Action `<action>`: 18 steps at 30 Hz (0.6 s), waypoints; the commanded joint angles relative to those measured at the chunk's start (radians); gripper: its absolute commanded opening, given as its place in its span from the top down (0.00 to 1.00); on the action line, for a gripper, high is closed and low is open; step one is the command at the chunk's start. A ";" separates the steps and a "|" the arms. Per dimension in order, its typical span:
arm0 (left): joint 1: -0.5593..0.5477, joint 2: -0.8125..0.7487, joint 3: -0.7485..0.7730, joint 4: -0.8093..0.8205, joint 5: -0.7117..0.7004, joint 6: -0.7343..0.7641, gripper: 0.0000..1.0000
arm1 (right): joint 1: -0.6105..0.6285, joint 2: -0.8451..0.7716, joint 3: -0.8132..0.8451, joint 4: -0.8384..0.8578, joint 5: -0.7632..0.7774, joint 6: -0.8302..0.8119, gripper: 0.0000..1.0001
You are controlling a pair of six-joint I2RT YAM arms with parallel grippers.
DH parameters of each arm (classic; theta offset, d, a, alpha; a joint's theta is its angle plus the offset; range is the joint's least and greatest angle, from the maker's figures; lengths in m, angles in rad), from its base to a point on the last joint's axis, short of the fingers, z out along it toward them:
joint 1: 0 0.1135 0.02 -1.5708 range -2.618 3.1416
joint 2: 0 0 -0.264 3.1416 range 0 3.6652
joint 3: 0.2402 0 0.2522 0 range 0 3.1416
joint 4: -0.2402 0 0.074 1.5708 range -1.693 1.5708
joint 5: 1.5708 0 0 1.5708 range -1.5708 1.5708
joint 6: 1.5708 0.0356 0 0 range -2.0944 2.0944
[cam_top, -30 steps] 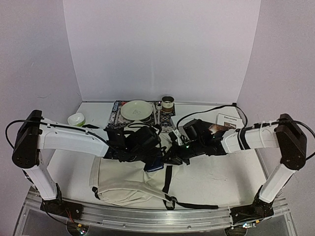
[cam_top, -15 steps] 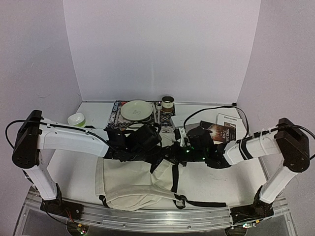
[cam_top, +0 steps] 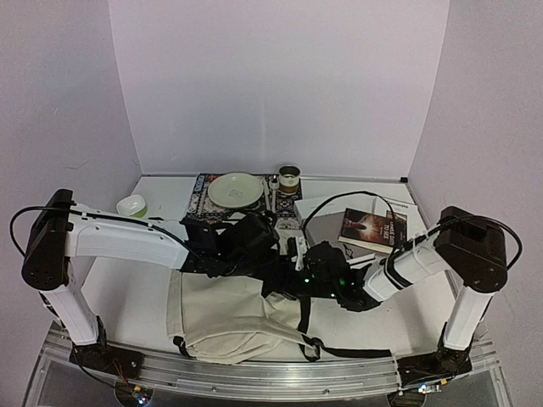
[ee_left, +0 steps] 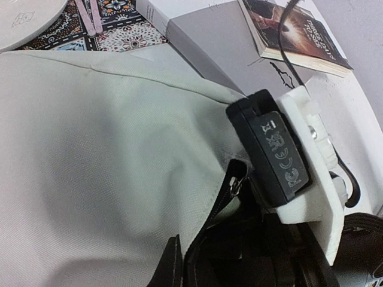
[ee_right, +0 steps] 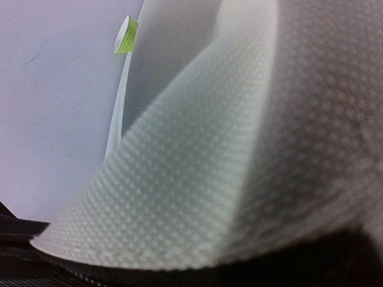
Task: Pack the student bag
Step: Place the card case in the pocket on the back of the bag.
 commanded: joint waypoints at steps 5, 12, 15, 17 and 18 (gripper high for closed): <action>0.014 -0.096 -0.066 0.067 -0.010 0.022 1.00 | -0.004 -0.192 0.058 -0.287 -0.023 -0.220 0.32; 0.025 -0.105 -0.074 0.067 -0.031 0.075 1.00 | -0.006 -0.335 0.100 -0.623 0.005 -0.347 0.22; 0.025 -0.113 -0.083 0.067 -0.028 0.105 1.00 | -0.027 -0.387 0.131 -0.752 0.016 -0.387 0.20; 0.025 -0.121 -0.097 0.067 -0.026 0.122 1.00 | -0.050 -0.415 0.151 -0.804 0.013 -0.400 0.18; 0.025 -0.125 -0.103 0.068 -0.025 0.130 1.00 | -0.065 -0.423 0.164 -0.827 0.009 -0.404 0.17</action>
